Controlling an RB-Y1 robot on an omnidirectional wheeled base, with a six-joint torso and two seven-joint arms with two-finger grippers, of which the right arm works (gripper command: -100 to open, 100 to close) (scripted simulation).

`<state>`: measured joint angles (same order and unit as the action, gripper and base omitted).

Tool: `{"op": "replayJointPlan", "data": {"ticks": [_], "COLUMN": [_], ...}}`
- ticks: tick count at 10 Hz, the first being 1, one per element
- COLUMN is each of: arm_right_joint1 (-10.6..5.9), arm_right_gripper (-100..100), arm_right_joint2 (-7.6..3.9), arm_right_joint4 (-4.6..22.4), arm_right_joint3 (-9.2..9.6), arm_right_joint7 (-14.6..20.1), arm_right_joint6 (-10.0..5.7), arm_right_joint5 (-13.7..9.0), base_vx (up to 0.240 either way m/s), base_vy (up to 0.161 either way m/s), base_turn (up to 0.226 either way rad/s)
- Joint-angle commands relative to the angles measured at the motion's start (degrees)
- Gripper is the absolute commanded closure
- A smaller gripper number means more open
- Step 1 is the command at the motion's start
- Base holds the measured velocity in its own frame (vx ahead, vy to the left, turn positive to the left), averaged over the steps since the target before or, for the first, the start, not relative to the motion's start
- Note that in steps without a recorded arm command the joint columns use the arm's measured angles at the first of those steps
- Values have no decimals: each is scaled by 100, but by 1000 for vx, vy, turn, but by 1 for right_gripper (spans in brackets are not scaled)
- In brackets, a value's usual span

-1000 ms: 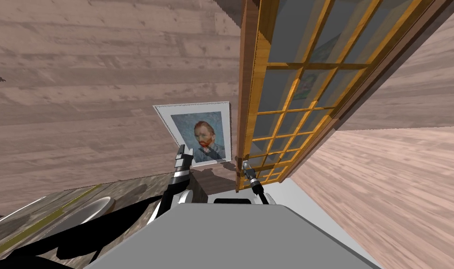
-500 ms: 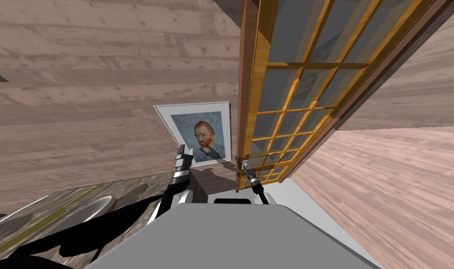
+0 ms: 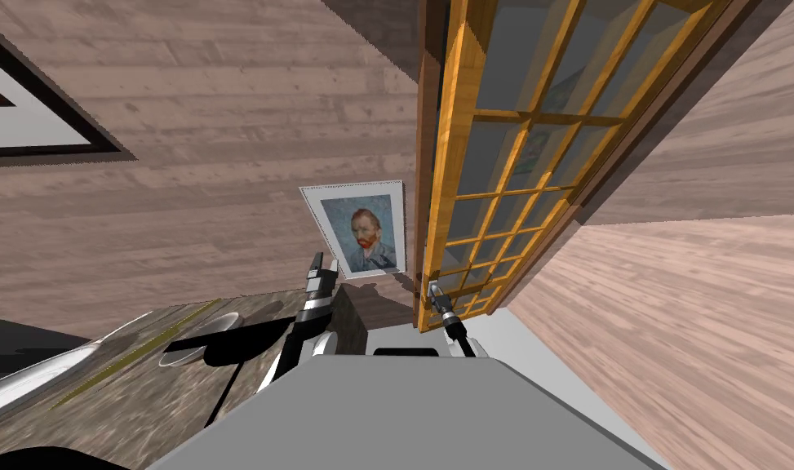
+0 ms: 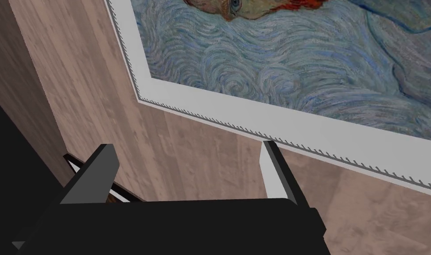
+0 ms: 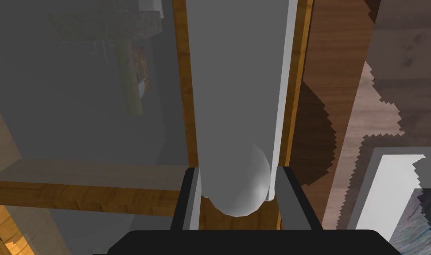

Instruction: Pull the door open

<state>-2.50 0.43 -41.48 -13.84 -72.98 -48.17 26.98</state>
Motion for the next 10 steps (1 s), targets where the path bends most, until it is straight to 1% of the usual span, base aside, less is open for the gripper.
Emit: {"op": "replayJointPlan", "data": {"ticks": [1,2,3,4,5,7,10], "arm_right_joint1": [58,71,71,90,96,115,115], "arm_right_gripper": [100,100,100,100,100,100,100], "arm_right_joint2": [11,-30,-30,-91,-112,-195,-195], "arm_right_joint4": [88,104,104,127,134,166,166], "arm_right_joint3": [53,49,49,43,41,36,36], "arm_right_joint7": [159,271,271,438,494,768,768], "arm_right_joint6": [31,32,32,34,35,35,35], "arm_right_joint5": [-19,-58,-58,-116,-136,-230,-230], "base_vx": [-215,-167,-98,-108,-134,-137,-39], "base_vy": [13,31,30,35,35,16,4], "base_turn": [110,130,35,84,107,97,22]}}
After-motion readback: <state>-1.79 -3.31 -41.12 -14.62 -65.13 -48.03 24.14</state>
